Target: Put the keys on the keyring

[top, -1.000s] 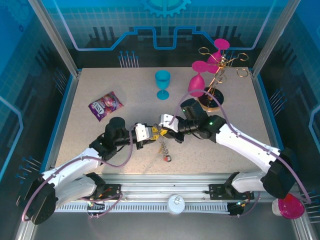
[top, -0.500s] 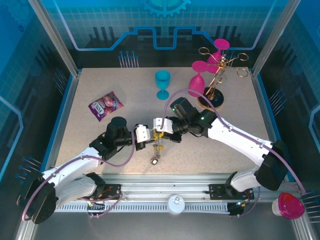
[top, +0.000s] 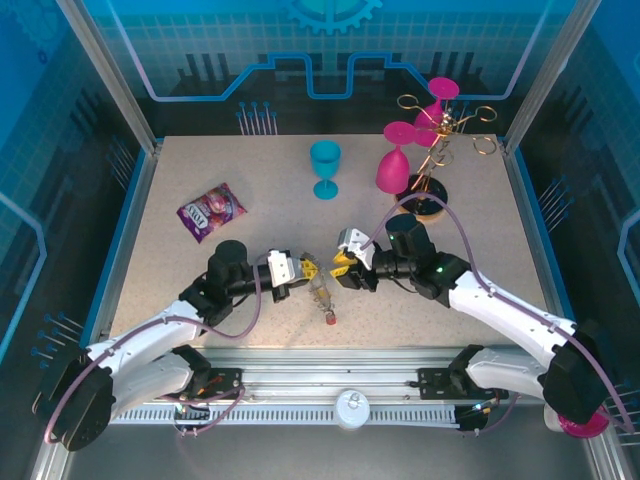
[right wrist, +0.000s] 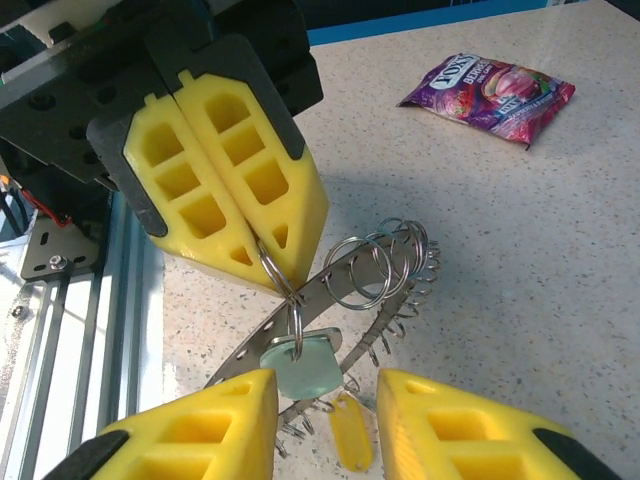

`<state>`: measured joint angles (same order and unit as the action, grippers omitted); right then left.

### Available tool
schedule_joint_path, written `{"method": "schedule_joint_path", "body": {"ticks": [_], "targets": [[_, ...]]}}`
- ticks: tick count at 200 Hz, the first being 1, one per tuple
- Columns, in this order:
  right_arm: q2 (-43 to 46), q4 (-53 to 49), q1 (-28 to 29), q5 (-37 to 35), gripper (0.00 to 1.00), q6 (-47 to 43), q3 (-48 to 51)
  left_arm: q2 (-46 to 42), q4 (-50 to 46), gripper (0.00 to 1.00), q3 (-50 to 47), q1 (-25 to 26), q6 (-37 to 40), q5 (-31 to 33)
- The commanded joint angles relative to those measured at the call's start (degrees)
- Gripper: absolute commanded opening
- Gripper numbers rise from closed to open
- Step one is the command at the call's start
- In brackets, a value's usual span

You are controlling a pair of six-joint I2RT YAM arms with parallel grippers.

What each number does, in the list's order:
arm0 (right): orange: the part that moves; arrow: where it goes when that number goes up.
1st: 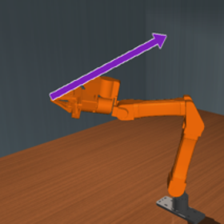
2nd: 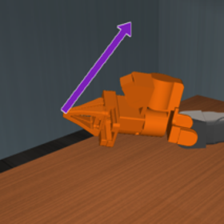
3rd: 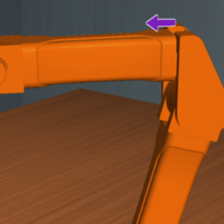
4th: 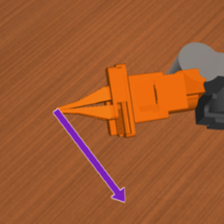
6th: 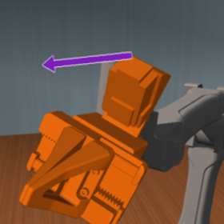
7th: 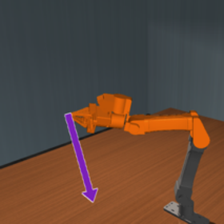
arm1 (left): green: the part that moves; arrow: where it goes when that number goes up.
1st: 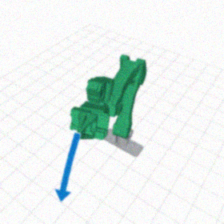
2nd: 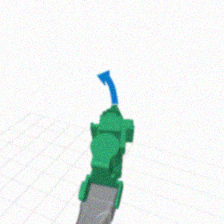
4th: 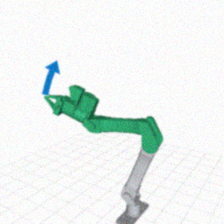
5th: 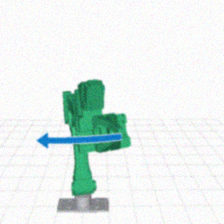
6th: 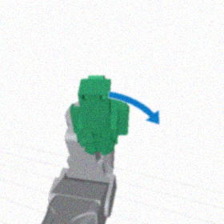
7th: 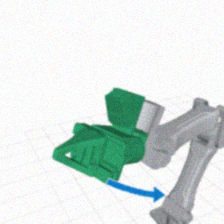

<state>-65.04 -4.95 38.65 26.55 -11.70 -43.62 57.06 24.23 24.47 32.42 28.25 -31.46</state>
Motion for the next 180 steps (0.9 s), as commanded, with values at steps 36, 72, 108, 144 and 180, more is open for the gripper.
{"method": "schedule_joint_path", "body": {"ticks": [36,72,108,144,180], "targets": [[0.3,6.8,0.1,4.6,0.28,3.5,0.6,0.1,7.4,0.00,-0.4,-0.3,-2.7,-3.9],[-0.9,6.8,0.1,6.9,0.14,3.7,-0.4,0.0,7.4,0.00,-0.5,-0.3,-2.7,-4.0],[-1.5,5.6,0.1,7.6,0.00,3.4,-0.8,-0.2,8.9,0.00,-0.7,-0.3,-3.9,-4.0],[-3.8,4.5,0.3,7.4,0.00,4.0,-2.0,0.7,14.5,0.00,-1.4,-0.3,-7.8,-4.5],[-6.6,4.9,1.6,6.7,0.00,4.2,-3.7,2.6,20.0,0.00,-1.7,-0.3,-11.5,-5.7]]}}
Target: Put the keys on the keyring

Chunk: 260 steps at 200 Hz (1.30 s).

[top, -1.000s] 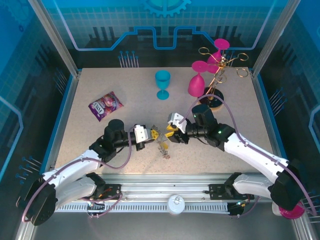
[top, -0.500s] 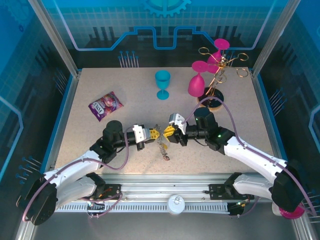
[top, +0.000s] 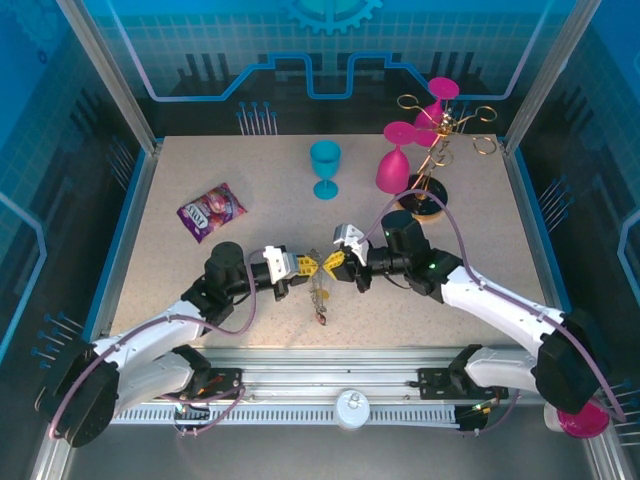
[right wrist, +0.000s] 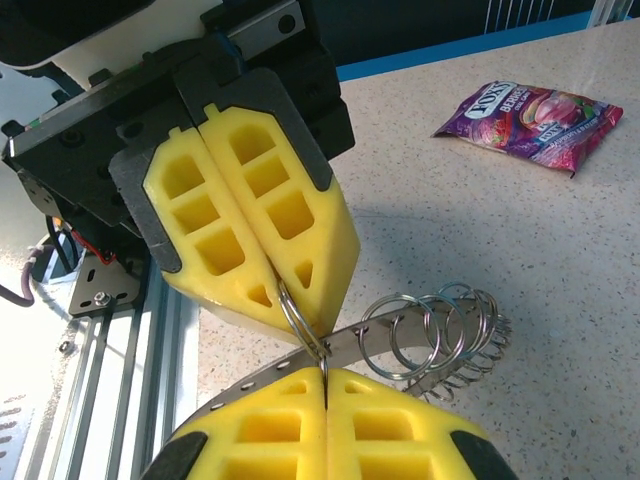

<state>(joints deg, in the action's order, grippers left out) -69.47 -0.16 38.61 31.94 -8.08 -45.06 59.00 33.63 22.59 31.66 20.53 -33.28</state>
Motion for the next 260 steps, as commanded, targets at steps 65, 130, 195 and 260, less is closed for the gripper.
{"method": "schedule_joint_path", "body": {"ticks": [65,130,195,260], "targets": [[2.5,2.0,1.3,-2.1,0.23,-1.5,-0.2,0.7,9.8,0.00,0.1,0.4,-3.3,-3.8],[1.2,0.9,1.1,1.3,0.18,-4.7,-1.1,0.8,10.0,0.00,0.0,0.5,-3.7,-4.9],[-1.0,4.5,1.1,5.5,0.12,-4.5,-1.9,1.5,11.4,0.00,0.2,0.5,-4.8,-5.6],[-1.1,-11.3,2.0,0.8,0.00,-14.9,-8.7,-0.2,-2.4,0.11,3.1,0.5,1.4,-1.0]]}}
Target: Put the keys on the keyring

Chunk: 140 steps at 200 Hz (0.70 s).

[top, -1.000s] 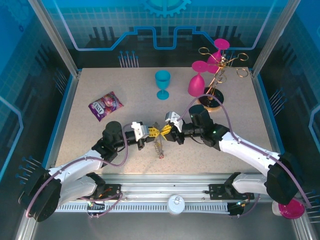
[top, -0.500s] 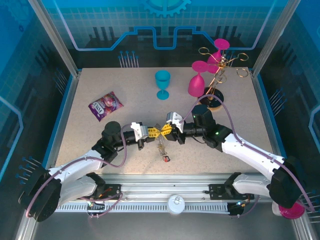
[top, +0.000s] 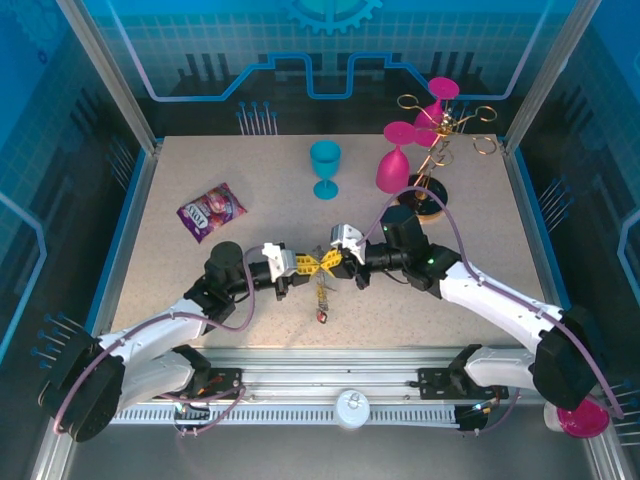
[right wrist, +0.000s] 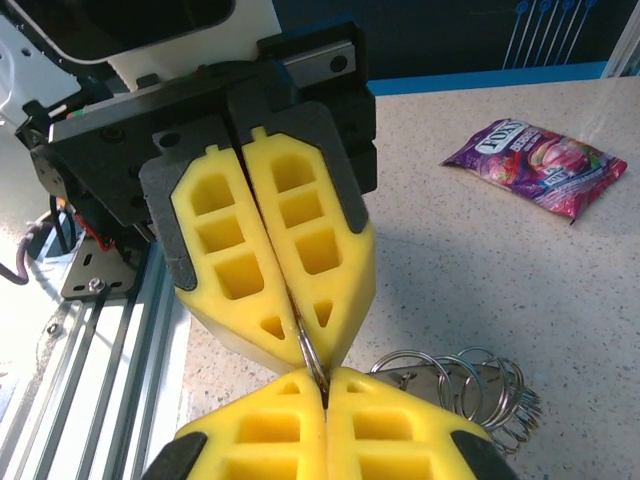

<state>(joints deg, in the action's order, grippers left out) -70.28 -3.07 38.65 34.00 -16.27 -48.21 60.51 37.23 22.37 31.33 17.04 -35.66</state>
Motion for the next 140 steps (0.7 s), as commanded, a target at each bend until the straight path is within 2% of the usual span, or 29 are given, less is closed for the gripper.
{"method": "schedule_joint_path", "body": {"ticks": [1,23,87,106,129,140], "targets": [[-0.3,-9.6,2.0,-1.5,0.00,-7.0,-5.8,-1.8,-6.5,0.11,3.4,0.8,5.1,1.5],[-1.4,-19.4,3.1,-4.9,0.00,-12.2,-10.2,-2.4,-15.7,0.11,5.9,1.0,10.2,4.1],[-7.8,-37.4,8.4,-14.1,0.00,-21.7,-23.0,-2.2,-25.8,0.14,9.5,1.2,16.0,7.2],[-9.3,-39.9,9.9,-15.7,0.00,-23.1,-25.6,-2.2,-26.0,0.11,9.8,1.2,16.0,6.8],[-10.8,-41.3,11.2,-17.4,0.00,-23.6,-27.1,-2.5,-25.1,0.00,9.6,1.3,15.3,6.4],[-10.2,-39.8,10.9,-17.2,0.00,-22.4,-26.4,-2.8,-23.9,0.00,9.1,1.2,14.9,5.9]]}}
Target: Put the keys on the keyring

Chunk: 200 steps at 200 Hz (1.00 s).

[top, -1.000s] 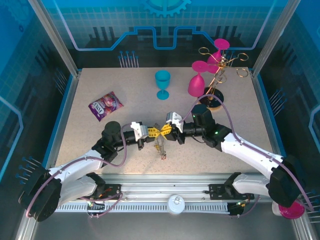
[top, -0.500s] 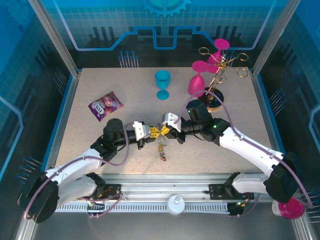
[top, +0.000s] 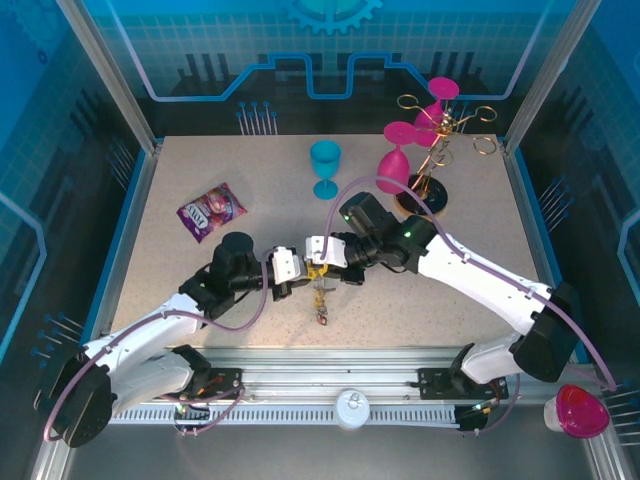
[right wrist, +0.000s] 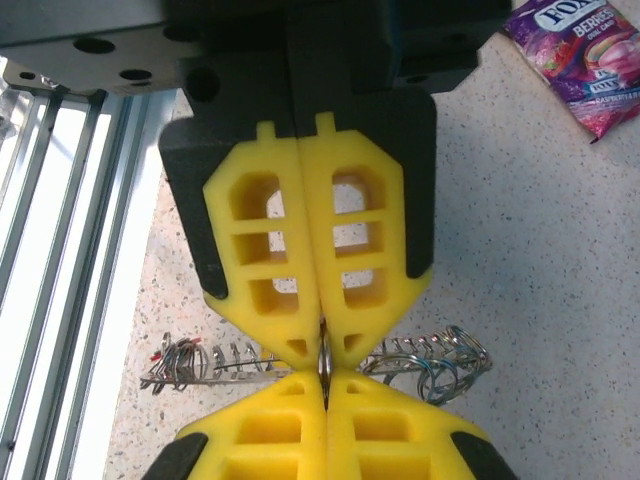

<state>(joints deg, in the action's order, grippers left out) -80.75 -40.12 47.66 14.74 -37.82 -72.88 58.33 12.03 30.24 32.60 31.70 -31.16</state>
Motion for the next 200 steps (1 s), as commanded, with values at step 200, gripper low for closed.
{"method": "schedule_joint_path", "body": {"ticks": [200], "targets": [[11.2,21.7,-7.9,12.6,0.00,19.7,17.5,-2.1,13.2,0.00,-3.6,-0.1,-4.6,-3.9]]}}
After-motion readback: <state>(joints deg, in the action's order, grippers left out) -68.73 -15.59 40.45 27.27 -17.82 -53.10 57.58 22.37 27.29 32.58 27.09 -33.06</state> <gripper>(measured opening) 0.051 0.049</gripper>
